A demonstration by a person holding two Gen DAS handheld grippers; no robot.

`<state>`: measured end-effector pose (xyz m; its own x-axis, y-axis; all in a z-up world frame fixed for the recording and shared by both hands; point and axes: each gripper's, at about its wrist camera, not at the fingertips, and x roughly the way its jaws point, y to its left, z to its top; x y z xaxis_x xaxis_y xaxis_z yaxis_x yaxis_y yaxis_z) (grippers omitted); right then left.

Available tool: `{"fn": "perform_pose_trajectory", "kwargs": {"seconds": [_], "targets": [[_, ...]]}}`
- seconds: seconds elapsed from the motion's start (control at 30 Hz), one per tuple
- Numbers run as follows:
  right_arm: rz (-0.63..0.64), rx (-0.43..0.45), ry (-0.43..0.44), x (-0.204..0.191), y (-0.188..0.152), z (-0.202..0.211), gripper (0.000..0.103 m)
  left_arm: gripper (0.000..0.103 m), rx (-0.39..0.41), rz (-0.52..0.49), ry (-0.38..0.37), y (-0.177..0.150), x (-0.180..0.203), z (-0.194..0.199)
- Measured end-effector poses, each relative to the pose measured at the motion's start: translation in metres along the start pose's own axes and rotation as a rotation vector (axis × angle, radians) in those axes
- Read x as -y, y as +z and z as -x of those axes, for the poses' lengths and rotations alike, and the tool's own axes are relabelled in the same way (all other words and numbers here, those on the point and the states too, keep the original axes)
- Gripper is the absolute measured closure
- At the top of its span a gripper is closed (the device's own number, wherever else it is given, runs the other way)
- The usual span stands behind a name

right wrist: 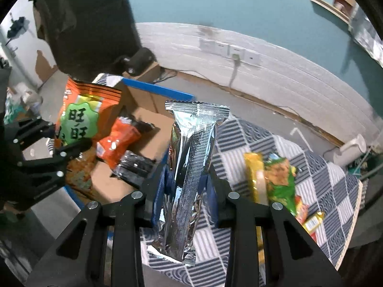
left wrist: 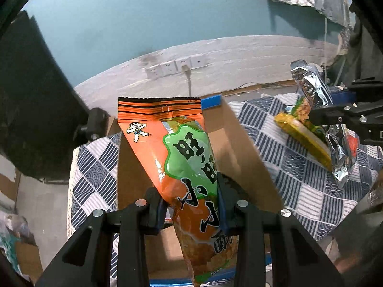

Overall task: Organize snacks
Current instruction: 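Carry both snacks over the cardboard box and release them inside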

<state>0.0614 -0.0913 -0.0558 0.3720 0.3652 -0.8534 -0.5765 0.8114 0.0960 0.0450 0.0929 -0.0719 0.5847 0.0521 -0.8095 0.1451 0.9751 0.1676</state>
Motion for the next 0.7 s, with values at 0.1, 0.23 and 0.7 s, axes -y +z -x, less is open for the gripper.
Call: {"fn": "perform_pose_trajectory", "kwargs": {"seconds": [0.1,0.23,0.7], "targets": [[0.019,-0.007,0.019,-0.013,0.007,-0.009,0.073,0.068,-0.017,0.009,0.016,-0.005,-0.008,-0.006],[0.038,-0.018,0.041,-0.029,0.016,-0.022,0.073,0.068,-0.033,0.019,0.026,-0.012,-0.016,-0.013],[0.057,-0.076,0.127,-0.064,0.030,-0.062,0.073,0.066,-0.146,0.070,0.050,-0.035,-0.040,-0.047]]}}
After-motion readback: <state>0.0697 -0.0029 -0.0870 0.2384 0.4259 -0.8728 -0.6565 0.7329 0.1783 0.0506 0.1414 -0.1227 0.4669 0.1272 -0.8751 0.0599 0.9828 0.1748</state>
